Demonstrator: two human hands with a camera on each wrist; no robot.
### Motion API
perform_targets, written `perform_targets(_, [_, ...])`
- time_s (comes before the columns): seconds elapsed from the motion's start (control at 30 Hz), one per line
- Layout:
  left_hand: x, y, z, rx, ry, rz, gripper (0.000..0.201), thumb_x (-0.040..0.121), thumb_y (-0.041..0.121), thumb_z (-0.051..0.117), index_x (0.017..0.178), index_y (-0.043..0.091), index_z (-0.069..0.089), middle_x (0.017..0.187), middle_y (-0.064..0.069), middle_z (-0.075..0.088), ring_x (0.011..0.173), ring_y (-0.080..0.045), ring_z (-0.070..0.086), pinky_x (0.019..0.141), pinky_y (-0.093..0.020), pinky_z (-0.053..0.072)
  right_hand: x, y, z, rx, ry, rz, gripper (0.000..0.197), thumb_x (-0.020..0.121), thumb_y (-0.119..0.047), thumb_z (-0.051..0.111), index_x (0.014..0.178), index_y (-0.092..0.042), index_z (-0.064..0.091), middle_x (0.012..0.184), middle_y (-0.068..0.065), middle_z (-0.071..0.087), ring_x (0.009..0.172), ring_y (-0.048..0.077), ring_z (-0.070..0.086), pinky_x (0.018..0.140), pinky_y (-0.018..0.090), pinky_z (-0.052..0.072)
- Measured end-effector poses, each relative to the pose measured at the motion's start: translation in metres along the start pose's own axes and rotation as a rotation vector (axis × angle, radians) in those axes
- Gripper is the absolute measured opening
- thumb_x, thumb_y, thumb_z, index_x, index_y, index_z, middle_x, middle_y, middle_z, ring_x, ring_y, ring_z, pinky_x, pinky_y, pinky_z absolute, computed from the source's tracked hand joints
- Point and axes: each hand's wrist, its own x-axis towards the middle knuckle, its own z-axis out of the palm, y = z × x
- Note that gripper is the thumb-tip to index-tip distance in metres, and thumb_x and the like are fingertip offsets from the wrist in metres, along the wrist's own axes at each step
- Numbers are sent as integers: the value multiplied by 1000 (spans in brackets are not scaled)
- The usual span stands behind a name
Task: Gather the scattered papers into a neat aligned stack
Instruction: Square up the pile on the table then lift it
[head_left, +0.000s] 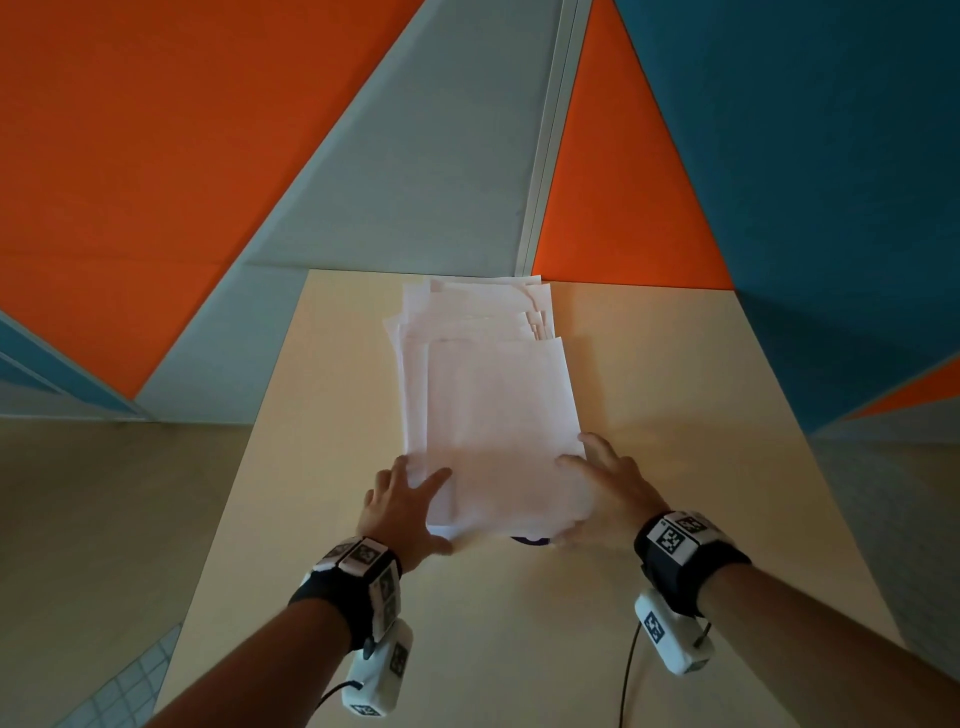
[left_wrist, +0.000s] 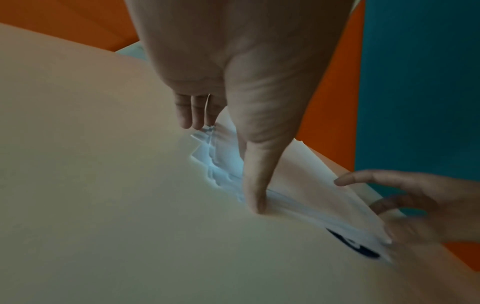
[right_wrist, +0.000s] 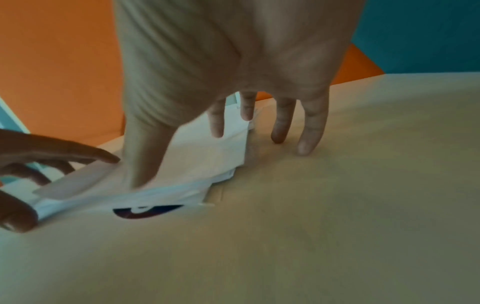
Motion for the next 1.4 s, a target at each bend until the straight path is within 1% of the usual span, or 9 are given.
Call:
perform_targets(0.2, [12,14,-16,-389,56,-238,89,82,50,62,150,14,18,148,-15,32,134,-34,32,110,-43,30,28,1,4,263,154,262,54,83,-40,68,122,-8,49,115,9,59,108,29,57,80,30,44])
perform_targets(0.33, [26,22,-25,-504,51,-429,69,87,37,56,141,4,29,137,-21,43,125,-38,43,103,-46,38,42,0,1,346,100,312,30,83,-35,66,78,-15,45,72,-3,48,75,23,50,53,24,34])
perform_targets(0.57, [41,24,-35,-649,-14,-556,62,83,35,55,132,2,41,133,-21,44,115,-37,52,97,-45,47,53,10,-12,467,84,340,17,81,-27,70,90,-14,65,88,1,69,81,19,62,65,25,47])
perform_targets(0.7, [47,29,-39,-842,30,-566,59,85,25,60,131,-4,38,131,-21,51,115,-36,54,87,-37,46,63,16,-11,535,54,355,50,69,-39,74,112,-16,63,106,1,71,97,24,66,89,39,55])
perform_targets(0.9, [61,26,-43,-984,-11,-575,53,78,31,64,118,-3,57,122,-27,59,112,-40,60,81,-37,51,68,15,-18,573,102,337,44,79,-25,73,117,-18,53,109,1,66,101,26,63,87,36,51])
perform_targets(1.03, [69,32,-49,-1041,32,-562,71,65,33,63,121,-10,54,126,-33,55,116,-47,55,90,-58,49,74,14,-23,547,137,323,28,82,-24,71,108,-16,62,102,3,70,95,25,65,85,37,54])
perform_targets(1.2, [74,37,-59,-1159,92,-602,60,78,20,66,126,-6,41,126,-28,55,114,-41,57,73,-39,47,84,14,-29,557,143,318,33,79,-24,74,108,-14,63,102,5,70,94,27,66,83,35,53])
perform_targets(1.33, [75,30,-63,-1267,64,-624,47,83,16,61,124,-2,43,105,-13,52,101,-32,51,89,-38,46,90,17,-28,565,143,297,35,78,-24,74,110,-17,63,103,3,71,97,26,66,89,40,54])
perform_targets(1.4, [76,27,-64,-1232,45,-618,50,81,22,62,124,1,48,116,-14,51,109,-34,49,100,-45,44,91,17,-28,545,148,286,32,80,-22,73,111,-16,63,104,3,70,98,26,65,88,37,53])
